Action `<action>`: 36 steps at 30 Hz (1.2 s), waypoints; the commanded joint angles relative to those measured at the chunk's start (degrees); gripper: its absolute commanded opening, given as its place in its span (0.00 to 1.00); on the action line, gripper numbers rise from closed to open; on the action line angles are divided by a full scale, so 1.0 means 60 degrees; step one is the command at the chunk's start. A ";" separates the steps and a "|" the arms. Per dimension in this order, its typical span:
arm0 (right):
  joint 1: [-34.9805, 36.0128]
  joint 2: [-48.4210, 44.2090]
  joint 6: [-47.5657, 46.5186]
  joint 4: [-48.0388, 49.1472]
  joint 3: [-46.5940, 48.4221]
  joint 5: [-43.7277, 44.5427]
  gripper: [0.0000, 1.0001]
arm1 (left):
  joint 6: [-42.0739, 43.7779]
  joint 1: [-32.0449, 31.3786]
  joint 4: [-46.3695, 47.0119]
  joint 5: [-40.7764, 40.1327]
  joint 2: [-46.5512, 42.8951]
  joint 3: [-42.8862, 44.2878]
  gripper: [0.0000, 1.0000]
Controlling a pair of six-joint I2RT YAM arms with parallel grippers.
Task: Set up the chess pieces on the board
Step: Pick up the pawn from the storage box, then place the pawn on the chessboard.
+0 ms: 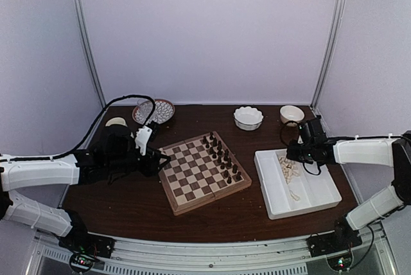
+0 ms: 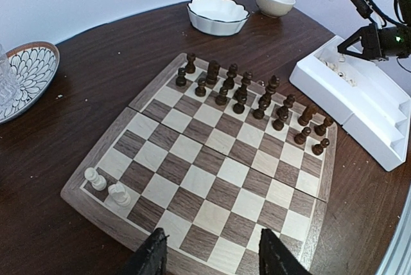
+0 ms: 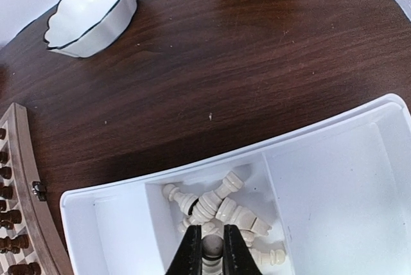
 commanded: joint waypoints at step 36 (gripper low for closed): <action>0.7770 0.3865 -0.3555 0.5147 0.2694 0.0539 0.05 | -0.1095 -0.0055 -0.0086 -0.2319 -0.1326 -0.0441 0.49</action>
